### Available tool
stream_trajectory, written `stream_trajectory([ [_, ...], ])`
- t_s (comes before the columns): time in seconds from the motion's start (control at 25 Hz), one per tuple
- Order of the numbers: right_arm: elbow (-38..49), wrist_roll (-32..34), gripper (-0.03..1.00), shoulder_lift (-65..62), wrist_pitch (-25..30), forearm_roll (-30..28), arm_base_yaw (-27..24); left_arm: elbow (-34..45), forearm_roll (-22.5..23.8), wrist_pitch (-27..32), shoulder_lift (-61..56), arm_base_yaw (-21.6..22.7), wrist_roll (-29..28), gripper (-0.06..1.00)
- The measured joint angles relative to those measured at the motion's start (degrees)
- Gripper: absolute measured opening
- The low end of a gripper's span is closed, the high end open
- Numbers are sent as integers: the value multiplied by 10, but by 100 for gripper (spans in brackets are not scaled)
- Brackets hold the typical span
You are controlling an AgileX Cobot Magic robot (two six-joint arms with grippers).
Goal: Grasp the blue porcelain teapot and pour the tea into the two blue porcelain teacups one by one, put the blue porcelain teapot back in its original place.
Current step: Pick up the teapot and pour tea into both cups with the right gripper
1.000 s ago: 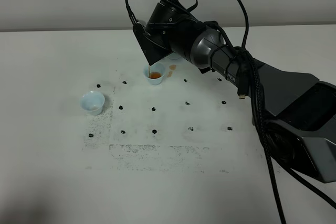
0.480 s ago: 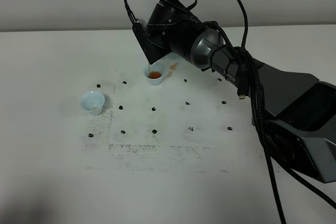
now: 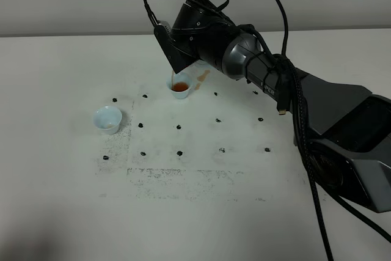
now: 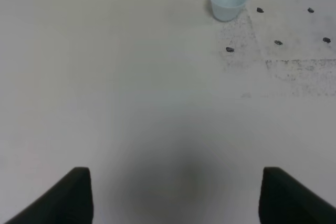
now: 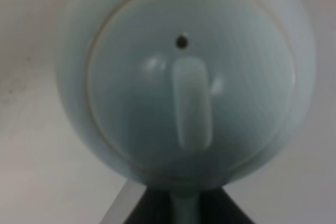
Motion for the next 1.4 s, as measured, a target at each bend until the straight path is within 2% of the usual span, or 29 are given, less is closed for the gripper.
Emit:
stream_trajectory([
  [1.4, 0, -38, 8, 0, -8, -2, -1, 0, 0, -1, 0, 0, -1, 66],
])
